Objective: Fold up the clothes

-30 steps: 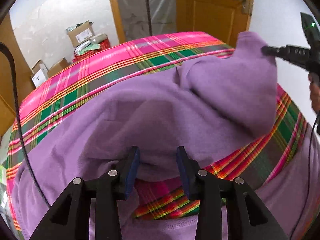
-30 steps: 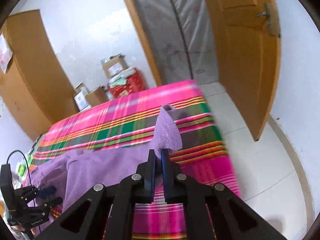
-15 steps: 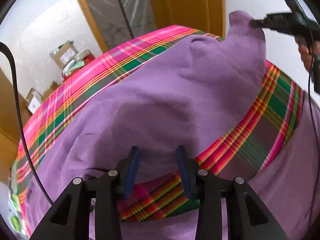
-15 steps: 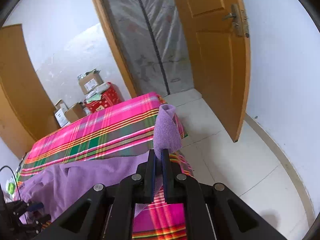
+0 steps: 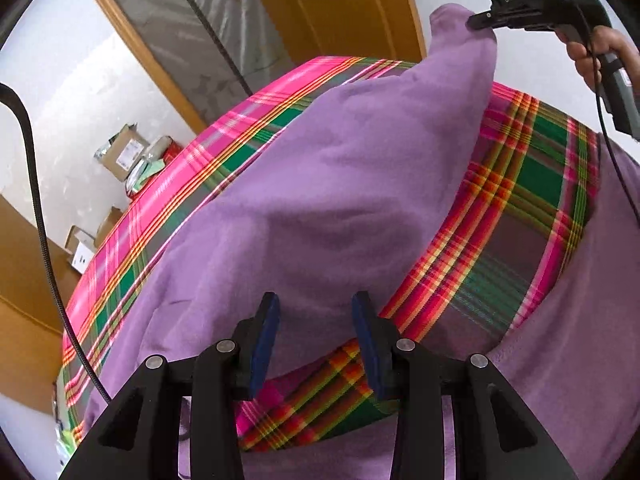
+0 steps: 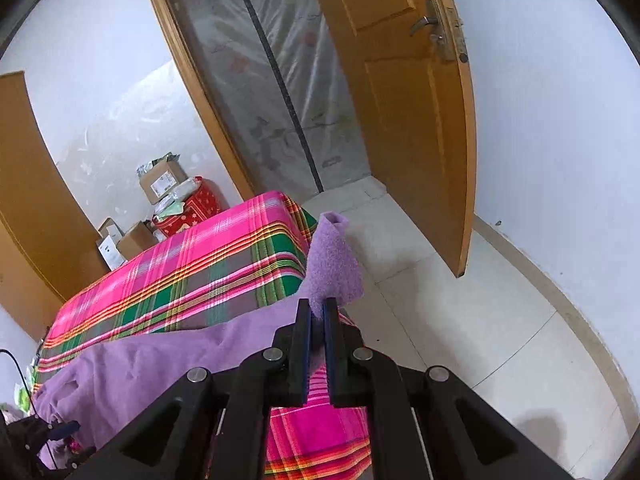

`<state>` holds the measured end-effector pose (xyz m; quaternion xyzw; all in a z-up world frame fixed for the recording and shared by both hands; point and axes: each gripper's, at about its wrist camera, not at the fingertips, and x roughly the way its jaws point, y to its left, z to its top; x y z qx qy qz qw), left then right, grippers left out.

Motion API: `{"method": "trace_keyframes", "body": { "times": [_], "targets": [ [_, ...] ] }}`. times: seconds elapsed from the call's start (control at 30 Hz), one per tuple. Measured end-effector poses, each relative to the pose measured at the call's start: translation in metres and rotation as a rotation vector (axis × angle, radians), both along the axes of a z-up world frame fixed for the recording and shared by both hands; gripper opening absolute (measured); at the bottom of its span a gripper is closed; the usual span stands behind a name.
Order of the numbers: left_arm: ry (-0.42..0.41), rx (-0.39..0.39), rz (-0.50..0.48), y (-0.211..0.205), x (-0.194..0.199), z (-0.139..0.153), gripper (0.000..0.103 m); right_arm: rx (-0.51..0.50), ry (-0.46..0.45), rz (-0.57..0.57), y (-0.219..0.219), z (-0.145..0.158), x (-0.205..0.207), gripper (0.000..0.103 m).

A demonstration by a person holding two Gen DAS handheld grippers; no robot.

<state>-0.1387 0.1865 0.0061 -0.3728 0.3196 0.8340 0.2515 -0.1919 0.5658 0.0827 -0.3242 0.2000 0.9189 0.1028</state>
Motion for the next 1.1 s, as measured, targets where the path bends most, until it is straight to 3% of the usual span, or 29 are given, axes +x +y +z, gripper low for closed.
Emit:
{"method": "trace_keyframes", "body": {
  "times": [0.2, 0.47, 0.5, 0.53, 0.57, 0.73, 1.1],
  "targets": [
    [-0.002, -0.034, -0.076, 0.017, 0.012, -0.001, 0.040, -0.022, 0.016, -0.025, 0.013, -0.003, 0.008, 0.006],
    [0.001, -0.013, -0.039, 0.028, 0.004, 0.001, 0.038, -0.039, 0.021, -0.038, 0.025, -0.006, 0.020, 0.006],
    [-0.003, -0.006, -0.035, 0.029, 0.005, 0.001, 0.032, -0.040, 0.021, -0.039, 0.026, -0.006, 0.021, 0.006],
    [-0.007, 0.002, -0.030, 0.030, 0.004, 0.001, 0.011, -0.039, 0.020, -0.040, 0.027, -0.006, 0.021, 0.006],
    [-0.011, 0.014, -0.024, 0.030, 0.004, 0.002, 0.006, -0.037, 0.019, -0.044, 0.028, -0.007, 0.021, 0.006],
    [-0.022, 0.106, -0.033, 0.035, 0.005, 0.017, 0.005, -0.041, 0.016, -0.069, 0.036, -0.010, 0.023, 0.006],
    [-0.119, 0.148, -0.101, 0.054, 0.016, 0.011, 0.005, -0.063, -0.030, -0.154, 0.066, -0.029, 0.028, 0.006]
  ]
}}
